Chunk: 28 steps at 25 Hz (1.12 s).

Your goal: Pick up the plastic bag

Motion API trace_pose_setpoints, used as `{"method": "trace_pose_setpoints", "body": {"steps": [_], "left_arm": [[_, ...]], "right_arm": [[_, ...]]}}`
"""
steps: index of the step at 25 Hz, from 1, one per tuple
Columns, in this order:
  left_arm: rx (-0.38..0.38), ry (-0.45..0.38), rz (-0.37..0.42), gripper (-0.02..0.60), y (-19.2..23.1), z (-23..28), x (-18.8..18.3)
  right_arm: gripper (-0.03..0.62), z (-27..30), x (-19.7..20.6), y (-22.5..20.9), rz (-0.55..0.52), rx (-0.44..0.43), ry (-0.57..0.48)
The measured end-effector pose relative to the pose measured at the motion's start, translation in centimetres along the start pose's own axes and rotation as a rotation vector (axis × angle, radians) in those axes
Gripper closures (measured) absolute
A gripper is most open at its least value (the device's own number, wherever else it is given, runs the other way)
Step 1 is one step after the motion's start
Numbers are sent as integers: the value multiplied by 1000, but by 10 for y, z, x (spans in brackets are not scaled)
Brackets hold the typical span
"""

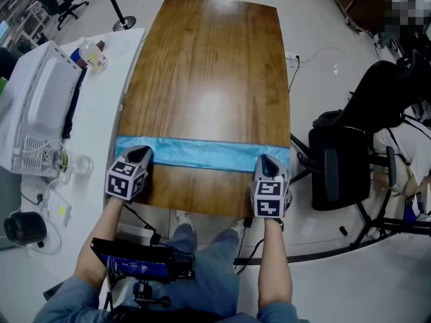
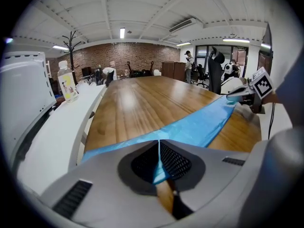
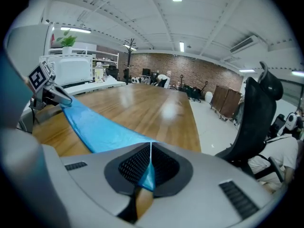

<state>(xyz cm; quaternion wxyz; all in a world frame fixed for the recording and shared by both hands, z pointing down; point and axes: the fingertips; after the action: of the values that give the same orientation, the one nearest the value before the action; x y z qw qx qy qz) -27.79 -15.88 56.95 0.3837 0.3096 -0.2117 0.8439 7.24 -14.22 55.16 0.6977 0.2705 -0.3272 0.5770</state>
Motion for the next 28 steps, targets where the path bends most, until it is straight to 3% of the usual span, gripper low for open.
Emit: {"method": "trace_pose_setpoints", "body": {"steps": [4,9,15,28], "left_arm": [[-20,30,-40,558,10,-3,21],[-31,28,-31,558,11,-1,22],[-27,29,-6,558,9,-2,19],[-34,-88,-28,558,2,-26,-19]], "right_arm": [[588,-3,24,-26,52,50,45],[588,2,37,-30,69,57,61],[589,1,33,-28,60,51,64],[591,-19,-8,-19,38,25,-36]]}}
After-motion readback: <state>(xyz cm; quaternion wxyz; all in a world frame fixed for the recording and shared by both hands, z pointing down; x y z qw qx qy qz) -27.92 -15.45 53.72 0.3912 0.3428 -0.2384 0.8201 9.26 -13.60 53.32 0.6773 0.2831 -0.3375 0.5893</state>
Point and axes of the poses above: the fingertips, and each gripper's own axes: z forward along the fingers, y to its left, x out of its underside, and after that the axes turned 10 degrees about z, right-handed
